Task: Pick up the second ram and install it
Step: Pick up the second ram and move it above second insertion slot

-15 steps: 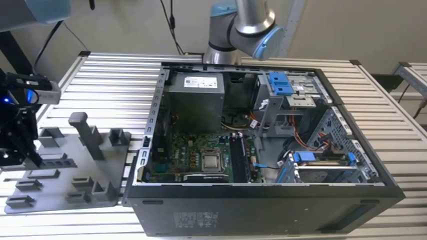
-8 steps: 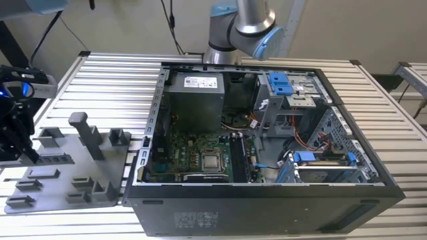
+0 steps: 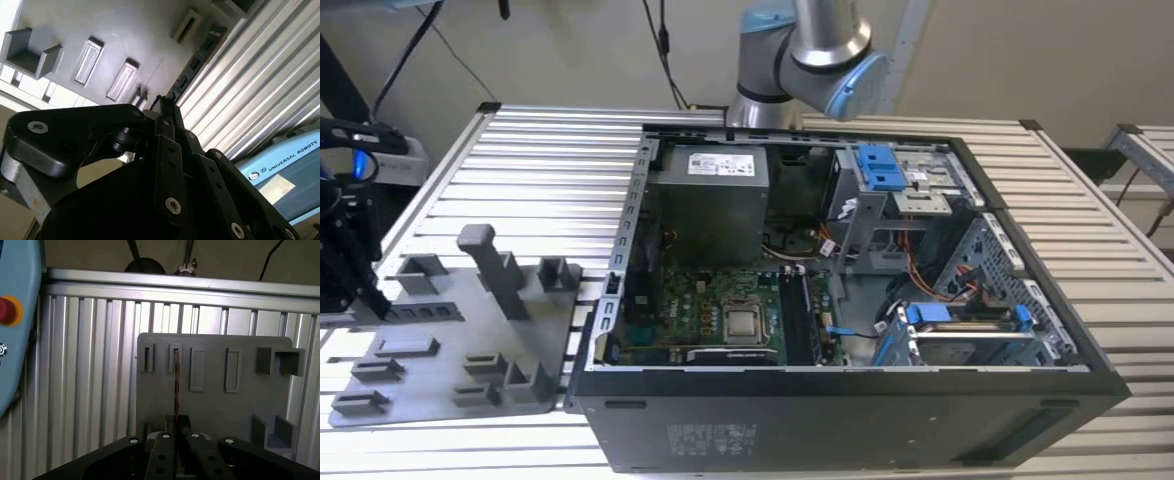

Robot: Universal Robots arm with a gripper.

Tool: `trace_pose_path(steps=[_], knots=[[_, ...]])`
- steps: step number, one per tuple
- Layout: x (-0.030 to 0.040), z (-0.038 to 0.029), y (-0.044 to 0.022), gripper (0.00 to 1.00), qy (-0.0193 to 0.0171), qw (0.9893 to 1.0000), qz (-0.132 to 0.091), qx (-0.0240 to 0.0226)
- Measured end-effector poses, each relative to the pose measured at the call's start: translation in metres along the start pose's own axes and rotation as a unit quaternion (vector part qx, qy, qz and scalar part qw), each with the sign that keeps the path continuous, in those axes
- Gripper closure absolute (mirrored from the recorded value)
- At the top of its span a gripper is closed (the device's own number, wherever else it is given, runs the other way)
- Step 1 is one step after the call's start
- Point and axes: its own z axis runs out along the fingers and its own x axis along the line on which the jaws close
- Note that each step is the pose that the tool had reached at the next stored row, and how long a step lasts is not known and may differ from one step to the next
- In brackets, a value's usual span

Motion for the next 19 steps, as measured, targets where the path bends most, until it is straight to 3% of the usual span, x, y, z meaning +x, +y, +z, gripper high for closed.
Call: trace_pose_path(steps=[19], knots=[[0.0009, -0.0243, 0.0002, 0.86, -0.0007, 1.0000, 0.000, 0.0002]])
